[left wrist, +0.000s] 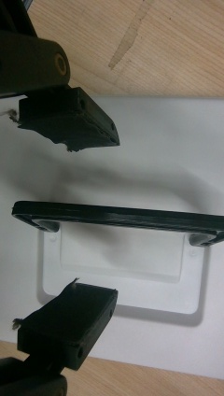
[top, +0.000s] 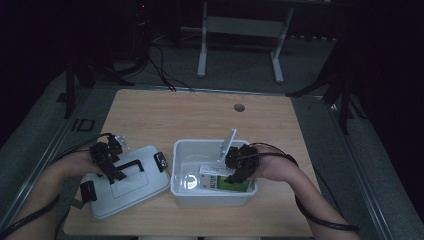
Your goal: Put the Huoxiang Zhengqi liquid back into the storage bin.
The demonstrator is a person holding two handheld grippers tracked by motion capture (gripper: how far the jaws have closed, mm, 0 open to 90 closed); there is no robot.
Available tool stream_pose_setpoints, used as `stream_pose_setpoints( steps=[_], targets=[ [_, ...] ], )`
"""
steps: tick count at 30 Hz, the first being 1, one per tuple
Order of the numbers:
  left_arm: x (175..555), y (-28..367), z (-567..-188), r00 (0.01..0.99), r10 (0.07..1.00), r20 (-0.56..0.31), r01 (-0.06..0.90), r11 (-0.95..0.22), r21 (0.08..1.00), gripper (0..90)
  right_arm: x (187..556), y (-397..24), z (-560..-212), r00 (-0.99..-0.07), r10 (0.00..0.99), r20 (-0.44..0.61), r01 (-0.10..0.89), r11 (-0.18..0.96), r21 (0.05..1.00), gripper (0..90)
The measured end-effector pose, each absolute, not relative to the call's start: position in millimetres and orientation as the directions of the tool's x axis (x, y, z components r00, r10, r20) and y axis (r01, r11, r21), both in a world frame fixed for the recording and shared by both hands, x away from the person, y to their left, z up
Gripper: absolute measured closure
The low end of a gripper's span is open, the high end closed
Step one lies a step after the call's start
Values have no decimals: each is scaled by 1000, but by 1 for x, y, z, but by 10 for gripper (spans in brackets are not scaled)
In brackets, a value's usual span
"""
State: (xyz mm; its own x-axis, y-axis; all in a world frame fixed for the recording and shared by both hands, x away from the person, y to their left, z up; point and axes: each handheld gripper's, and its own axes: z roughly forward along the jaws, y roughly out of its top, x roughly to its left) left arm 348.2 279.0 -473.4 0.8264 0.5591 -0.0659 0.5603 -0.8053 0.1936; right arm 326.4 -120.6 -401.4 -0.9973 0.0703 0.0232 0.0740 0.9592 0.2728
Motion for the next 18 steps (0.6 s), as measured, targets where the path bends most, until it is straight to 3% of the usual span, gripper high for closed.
stream_pose_setpoints(
  steps=[18],
  targets=[
    [348, 281, -476, 827, 558, -62, 559, -809, 182, 227, 330, -117, -435, -995, 66, 78, 83, 966, 244, 632]
  ],
)
